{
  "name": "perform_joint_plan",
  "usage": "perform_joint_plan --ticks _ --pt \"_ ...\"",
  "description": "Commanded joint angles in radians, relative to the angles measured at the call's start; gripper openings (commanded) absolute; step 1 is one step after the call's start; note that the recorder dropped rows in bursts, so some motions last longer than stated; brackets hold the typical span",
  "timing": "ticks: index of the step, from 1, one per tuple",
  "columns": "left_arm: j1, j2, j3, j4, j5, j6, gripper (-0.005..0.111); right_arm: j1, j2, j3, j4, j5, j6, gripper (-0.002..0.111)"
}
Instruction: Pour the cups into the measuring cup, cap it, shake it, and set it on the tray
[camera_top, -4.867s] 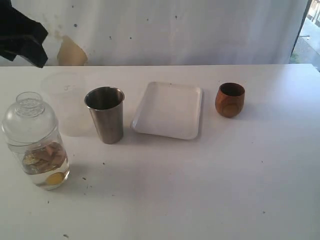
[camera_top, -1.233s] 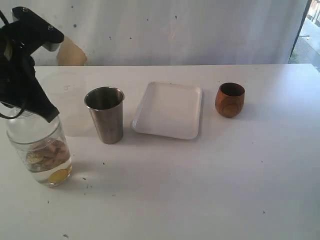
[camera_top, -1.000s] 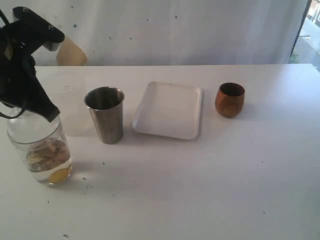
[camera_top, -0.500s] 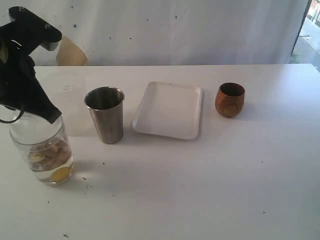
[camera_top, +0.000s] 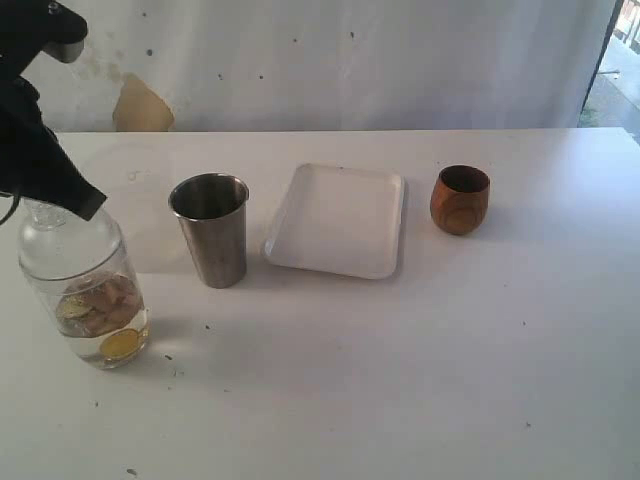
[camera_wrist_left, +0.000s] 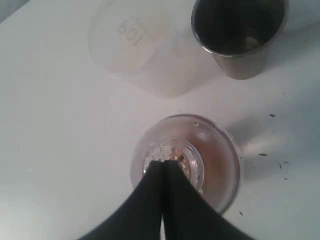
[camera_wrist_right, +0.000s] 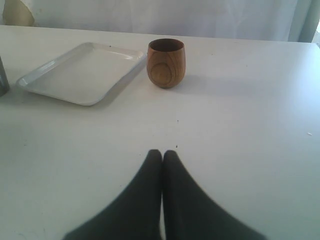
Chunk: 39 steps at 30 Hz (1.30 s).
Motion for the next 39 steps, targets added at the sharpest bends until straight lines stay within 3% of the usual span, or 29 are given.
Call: perform_joint_plan --ticks 1,17,28,30,32,37,39 --pt "-0.005 -0.009 0.004 0.006 -0.006 -0.015 0.000 -0.005 -0.006 0.004 0.001 0.000 0.002 0.000" --pt "-0.003 0.066 0.000 0.050 0.053 -0.020 0.000 -0.005 -0.006 0.004 0.001 0.000 0.002 0.000" --pt "-0.003 -0.198 -0.025 0.048 -0.088 -0.155 0.002 -0.005 -0.006 0.004 0.001 0.000 0.002 0.000" --pt "-0.003 -0.277 0.021 0.016 -0.156 -0.155 0.013 -0.005 -0.006 0.004 0.001 0.000 0.002 0.000" --pt "-0.003 -0.333 0.062 0.003 -0.196 -0.155 0.030 -0.005 -0.006 0.004 0.001 0.000 0.002 0.000" --pt "-0.003 -0.438 0.194 -0.008 -0.237 -0.193 0.106 -0.005 -0.006 0.004 0.001 0.000 0.002 0.000" --pt "-0.003 -0.453 0.241 -0.013 -0.263 -0.195 0.105 -0.005 -0.006 0.004 0.001 0.000 0.002 0.000"
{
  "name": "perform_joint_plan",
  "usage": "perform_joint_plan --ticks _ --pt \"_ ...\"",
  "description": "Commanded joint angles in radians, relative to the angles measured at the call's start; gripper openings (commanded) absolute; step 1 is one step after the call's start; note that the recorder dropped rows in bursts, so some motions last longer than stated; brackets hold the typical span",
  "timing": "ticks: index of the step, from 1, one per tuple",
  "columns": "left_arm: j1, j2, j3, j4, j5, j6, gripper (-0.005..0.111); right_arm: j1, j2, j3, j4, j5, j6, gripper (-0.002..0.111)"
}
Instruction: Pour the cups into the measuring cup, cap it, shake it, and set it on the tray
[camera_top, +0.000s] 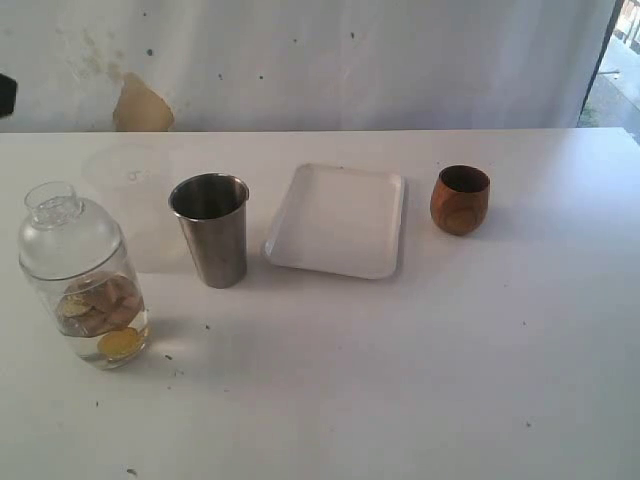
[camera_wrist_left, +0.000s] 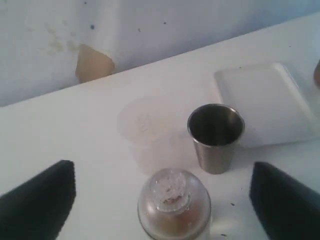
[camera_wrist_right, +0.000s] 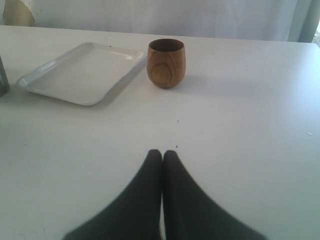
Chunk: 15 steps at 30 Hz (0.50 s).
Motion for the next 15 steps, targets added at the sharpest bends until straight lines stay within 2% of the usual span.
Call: perform_joint_plan --ticks 1,5,10,12,15 --pt "-0.003 -0.040 0.101 -0.024 -0.061 -0.019 0.105 -0.005 -0.006 0.004 0.001 0.000 0.002 0.000" --pt "-0.003 -0.051 0.208 -0.068 -0.183 -0.016 0.105 -0.005 -0.006 0.004 0.001 0.000 0.002 0.000" --pt "-0.003 -0.100 0.465 -0.107 -0.605 -0.023 0.105 -0.005 -0.006 0.004 0.001 0.000 0.002 0.000" --pt "-0.003 -0.129 0.548 -0.099 -0.726 -0.020 0.105 -0.005 -0.006 0.004 0.001 0.000 0.002 0.000" --pt "-0.003 -0.167 0.622 -0.077 -0.777 0.003 0.105 -0.005 -0.006 0.004 0.001 0.000 0.002 0.000"
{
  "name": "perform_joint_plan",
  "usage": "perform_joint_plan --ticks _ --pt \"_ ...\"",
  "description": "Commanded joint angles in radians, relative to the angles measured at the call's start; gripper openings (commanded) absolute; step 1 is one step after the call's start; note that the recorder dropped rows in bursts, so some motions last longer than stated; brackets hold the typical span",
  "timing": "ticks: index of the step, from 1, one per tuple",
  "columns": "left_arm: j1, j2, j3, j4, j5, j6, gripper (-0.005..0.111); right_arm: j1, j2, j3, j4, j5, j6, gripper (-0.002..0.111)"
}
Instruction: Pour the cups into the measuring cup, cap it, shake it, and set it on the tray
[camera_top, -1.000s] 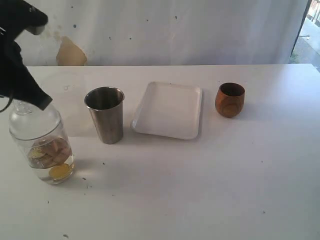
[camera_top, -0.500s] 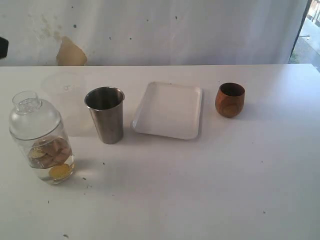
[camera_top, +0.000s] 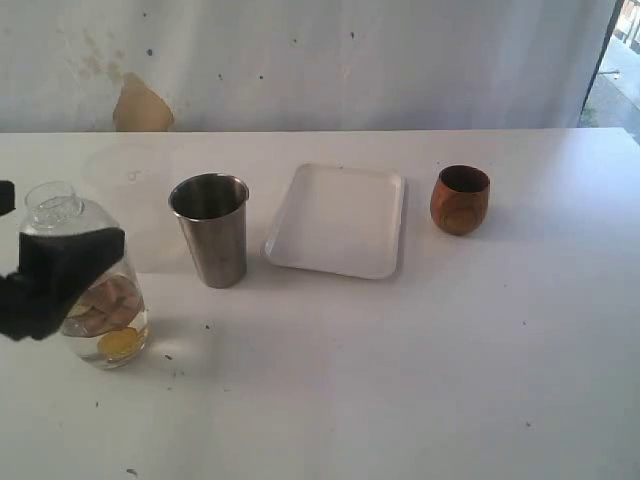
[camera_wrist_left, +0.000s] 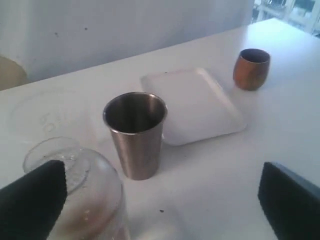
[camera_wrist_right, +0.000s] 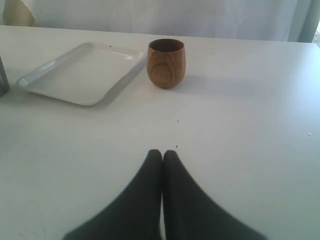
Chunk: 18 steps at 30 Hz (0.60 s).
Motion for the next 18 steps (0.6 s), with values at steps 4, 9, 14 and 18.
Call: perform_joint_plan --ticks 4,9,14,18 --pt "0.023 -0.091 0.143 0.043 -0.112 0.026 0.105 -0.005 -0.006 0.004 0.001 0.000 0.002 0.000" --pt "0.173 -0.089 0.283 0.018 -0.303 0.018 0.105 -0.005 -0.006 0.004 0.001 0.000 0.002 0.000" --pt "0.354 -0.081 0.469 -0.029 -0.525 0.093 0.105 -0.005 -0.006 0.004 0.001 0.000 0.002 0.000" --pt "0.426 -0.081 0.469 -0.055 -0.548 0.067 0.105 -0.005 -0.006 0.004 0.001 0.000 0.002 0.000"
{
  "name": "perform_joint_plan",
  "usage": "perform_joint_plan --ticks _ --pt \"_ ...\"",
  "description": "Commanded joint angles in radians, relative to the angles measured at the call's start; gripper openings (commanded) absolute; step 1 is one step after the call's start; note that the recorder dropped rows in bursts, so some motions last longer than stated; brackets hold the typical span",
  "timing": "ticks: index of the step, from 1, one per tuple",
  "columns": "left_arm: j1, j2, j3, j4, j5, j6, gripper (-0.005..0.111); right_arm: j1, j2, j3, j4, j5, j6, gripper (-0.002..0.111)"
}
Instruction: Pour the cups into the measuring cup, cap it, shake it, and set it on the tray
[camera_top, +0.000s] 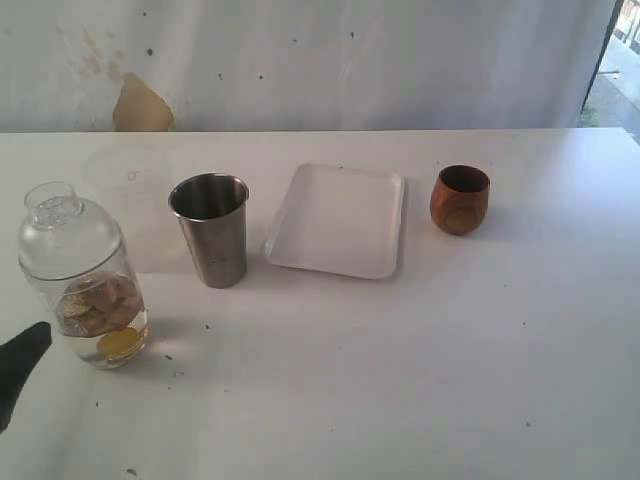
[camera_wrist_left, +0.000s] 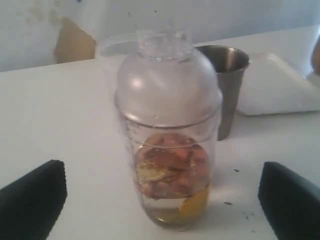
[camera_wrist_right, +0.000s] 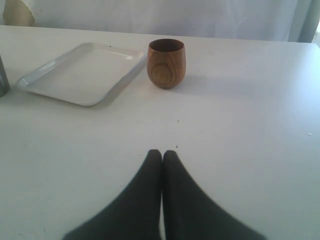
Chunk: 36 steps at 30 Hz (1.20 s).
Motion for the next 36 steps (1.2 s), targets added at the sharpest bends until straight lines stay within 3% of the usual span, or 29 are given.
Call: perform_joint_plan --ticks 1,8,22,26,32,36 --pt "0.058 0.003 0.012 -0.035 -0.097 -0.015 0.105 -0.005 -0.006 0.004 0.001 0.000 0.002 0.000" --pt "0.058 0.088 0.012 -0.031 -0.119 -0.008 0.105 -0.005 -0.006 0.004 0.001 0.000 0.033 0.000" --pt "0.058 0.560 0.012 -0.029 -0.505 0.124 0.105 -0.005 -0.006 0.004 0.001 0.000 0.033 0.000" --pt "0.058 0.644 -0.004 -0.032 -0.512 0.135 0.105 -0.005 -0.006 0.004 0.001 0.000 0.033 0.000" --pt "0.058 0.776 -0.072 0.110 -0.565 0.142 0.105 -0.005 -0.006 0.004 0.001 0.000 0.033 0.000" --pt "0.058 0.838 -0.102 -0.010 -0.606 0.195 0.105 -0.005 -0.006 0.004 0.001 0.000 0.033 0.000"
